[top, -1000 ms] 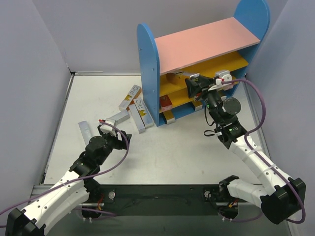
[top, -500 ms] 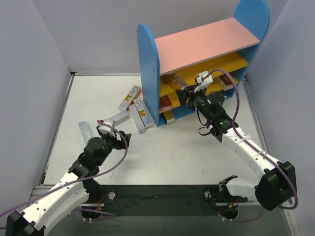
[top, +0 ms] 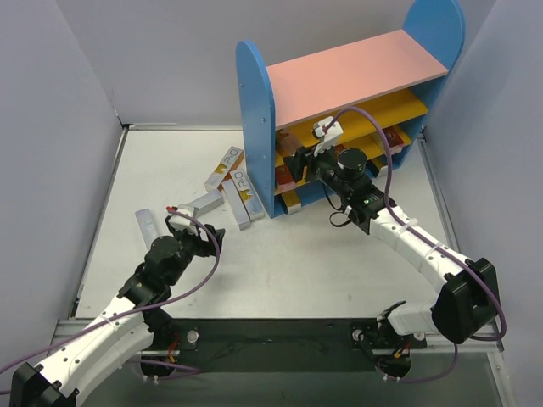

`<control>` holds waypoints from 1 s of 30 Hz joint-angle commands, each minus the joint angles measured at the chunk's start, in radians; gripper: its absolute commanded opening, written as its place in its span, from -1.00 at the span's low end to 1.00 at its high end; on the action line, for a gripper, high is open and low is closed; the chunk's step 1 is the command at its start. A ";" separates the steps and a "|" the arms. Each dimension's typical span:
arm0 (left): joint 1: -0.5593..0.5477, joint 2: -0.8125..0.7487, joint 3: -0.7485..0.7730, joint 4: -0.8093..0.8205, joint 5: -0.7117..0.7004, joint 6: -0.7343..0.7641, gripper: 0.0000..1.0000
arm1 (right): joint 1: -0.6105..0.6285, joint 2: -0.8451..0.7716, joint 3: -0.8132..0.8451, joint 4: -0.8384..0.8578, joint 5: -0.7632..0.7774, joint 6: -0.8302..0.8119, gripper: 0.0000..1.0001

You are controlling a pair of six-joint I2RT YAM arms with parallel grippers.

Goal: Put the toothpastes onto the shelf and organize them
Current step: Place the toothpaste on the shelf.

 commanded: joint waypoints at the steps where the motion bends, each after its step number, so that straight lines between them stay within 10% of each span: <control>1: -0.001 0.001 0.016 0.036 -0.015 -0.005 0.70 | 0.027 0.011 0.053 -0.015 -0.023 -0.010 0.18; 8: -0.001 0.002 0.013 0.039 -0.020 -0.005 0.70 | 0.038 -0.012 0.053 -0.058 -0.023 -0.005 0.47; 30: 0.001 -0.003 0.031 0.027 -0.017 -0.015 0.70 | 0.039 -0.041 0.077 -0.072 -0.100 0.029 0.44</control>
